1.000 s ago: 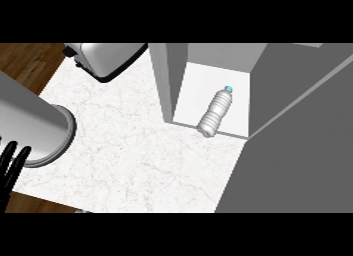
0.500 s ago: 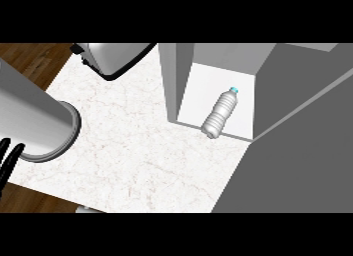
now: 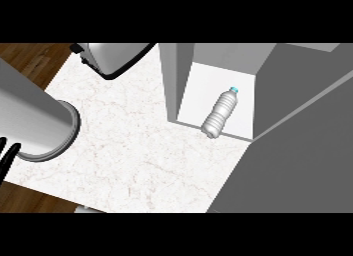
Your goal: Pick up the bottled water, place it into the cabinet and close the cabinet
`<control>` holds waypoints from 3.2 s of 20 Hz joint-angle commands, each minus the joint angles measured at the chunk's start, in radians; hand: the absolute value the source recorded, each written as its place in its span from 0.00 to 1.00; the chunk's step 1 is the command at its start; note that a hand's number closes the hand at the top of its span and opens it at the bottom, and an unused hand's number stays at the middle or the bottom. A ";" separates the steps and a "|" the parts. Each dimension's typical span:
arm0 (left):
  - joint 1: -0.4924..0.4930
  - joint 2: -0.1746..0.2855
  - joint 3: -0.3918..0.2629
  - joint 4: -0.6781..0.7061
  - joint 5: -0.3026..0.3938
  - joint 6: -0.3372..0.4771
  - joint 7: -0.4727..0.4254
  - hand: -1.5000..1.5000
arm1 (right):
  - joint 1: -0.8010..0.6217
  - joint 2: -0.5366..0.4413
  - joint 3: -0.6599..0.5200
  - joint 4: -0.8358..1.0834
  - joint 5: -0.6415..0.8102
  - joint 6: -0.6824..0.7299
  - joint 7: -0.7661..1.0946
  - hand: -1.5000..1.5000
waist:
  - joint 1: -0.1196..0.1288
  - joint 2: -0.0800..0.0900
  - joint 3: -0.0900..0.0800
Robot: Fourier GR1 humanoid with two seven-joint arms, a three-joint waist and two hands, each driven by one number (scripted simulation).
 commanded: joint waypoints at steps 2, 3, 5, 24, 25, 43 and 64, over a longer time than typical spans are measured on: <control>-0.007 0.007 0.014 0.012 0.013 -0.014 0.000 0.00 | -0.046 0.085 0.089 0.010 -0.028 -0.041 0.074 1.00 | -0.001 0.016 0.002; -0.003 0.005 0.009 0.013 0.004 -0.017 -0.003 0.00 | -0.036 0.090 0.094 0.021 -0.037 -0.041 0.072 1.00 | 0.007 0.020 0.001; -0.014 0.013 0.020 0.012 0.019 -0.022 0.003 0.00 | -0.019 0.091 0.113 0.032 -0.066 -0.029 0.072 1.00 | 0.012 0.030 0.003; -0.045 0.021 0.027 0.024 0.026 -0.047 0.010 0.00 | -0.255 0.180 -0.047 0.186 -0.132 -0.085 0.225 1.00 | 0.041 0.034 0.009; -0.035 0.022 0.027 0.033 0.031 -0.059 0.008 0.00 | -0.284 0.190 -0.053 0.202 -0.128 -0.091 0.245 1.00 | 0.045 0.029 0.008; -0.039 0.004 0.044 0.082 0.053 -0.068 0.002 0.00 | -0.906 0.501 -0.252 0.775 -0.117 -0.297 0.488 1.00 | -0.003 0.013 0.022; 0.000 0.013 0.096 0.131 0.064 -0.124 -0.014 0.00 | -1.342 0.518 -0.406 1.299 -0.178 -0.799 0.356 0.00 | -0.050 0.011 0.028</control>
